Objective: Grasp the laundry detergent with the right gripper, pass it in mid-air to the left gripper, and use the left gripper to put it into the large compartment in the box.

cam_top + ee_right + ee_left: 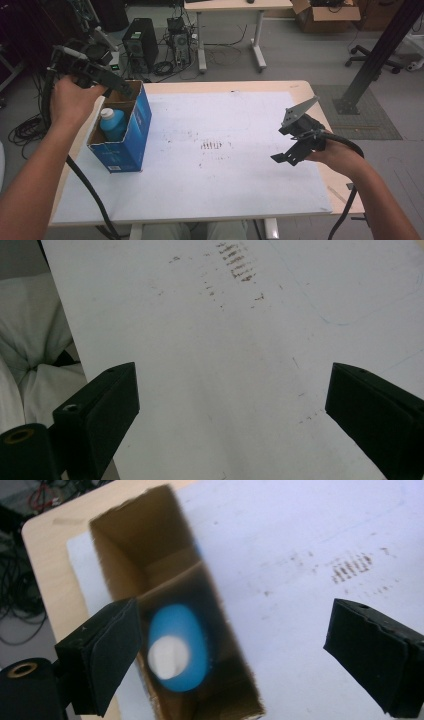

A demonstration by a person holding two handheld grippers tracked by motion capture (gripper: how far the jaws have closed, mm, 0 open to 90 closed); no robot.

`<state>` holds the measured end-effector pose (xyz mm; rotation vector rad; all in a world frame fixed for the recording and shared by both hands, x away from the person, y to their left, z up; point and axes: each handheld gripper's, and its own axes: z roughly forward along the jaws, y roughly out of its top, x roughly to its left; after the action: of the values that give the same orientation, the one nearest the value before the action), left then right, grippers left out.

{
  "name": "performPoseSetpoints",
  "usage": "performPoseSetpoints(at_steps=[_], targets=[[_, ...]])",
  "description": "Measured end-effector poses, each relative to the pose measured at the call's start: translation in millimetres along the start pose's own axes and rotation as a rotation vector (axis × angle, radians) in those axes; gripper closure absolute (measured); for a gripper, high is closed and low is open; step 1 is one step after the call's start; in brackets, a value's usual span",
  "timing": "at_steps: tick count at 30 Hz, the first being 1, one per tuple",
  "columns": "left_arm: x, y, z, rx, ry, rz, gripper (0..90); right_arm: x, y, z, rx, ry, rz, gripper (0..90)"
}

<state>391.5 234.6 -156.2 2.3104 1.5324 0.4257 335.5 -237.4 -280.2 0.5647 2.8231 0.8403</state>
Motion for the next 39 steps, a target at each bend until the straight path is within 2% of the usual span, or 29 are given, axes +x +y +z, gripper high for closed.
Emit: performPoseSetpoints(at_steps=[8,10,11,18,21,22,23,28,33,36,39], targets=[[-28.7,15.8,-8.1,-0.008,-0.028,0.096,8.3,0.5,0.2,-3.2,0.000,-0.004,0.001,6.8],[-31.6,17.9,-8.7,-0.008,-0.031,0.110,8.3,0.3,0.2,-3.7,-0.002,-0.005,0.000,6.8],[-37.9,21.9,-9.8,-0.009,-0.039,0.129,8.2,0.3,0.0,-4.4,-0.002,-0.006,0.004,6.8],[-55.7,38.2,-9.8,-0.009,-0.065,0.207,7.8,-0.1,0.1,-6.2,0.008,-0.008,0.009,6.8],[-64.0,46.0,-5.9,-0.006,-0.079,0.246,7.8,0.0,0.3,-6.4,0.013,-0.010,0.015,6.8],[-64.0,46.0,-5.9,-0.006,-0.079,0.246,7.8,-0.1,0.5,-6.3,0.014,-0.011,0.014,6.8],[-70.5,51.1,-1.9,-0.002,-0.089,0.273,7.8,0.0,0.7,-6.2,0.015,-0.011,0.015,6.8],[-85.6,63.8,8.2,0.019,-0.112,0.343,7.8,0.2,2.4,-6.2,0.023,-0.012,0.017,6.8],[-95.8,72.5,15.0,0.031,-0.135,0.381,7.8,0.2,2.7,-6.0,0.026,-0.012,0.021,6.8],[-104.3,80.7,19.8,0.040,-0.149,0.424,7.8,0.1,2.4,-5.2,0.030,-0.013,0.028,6.8],[-108.4,84.2,21.7,0.042,-0.156,0.440,7.8,0.2,2.2,-4.7,0.034,-0.011,0.028,6.8]])
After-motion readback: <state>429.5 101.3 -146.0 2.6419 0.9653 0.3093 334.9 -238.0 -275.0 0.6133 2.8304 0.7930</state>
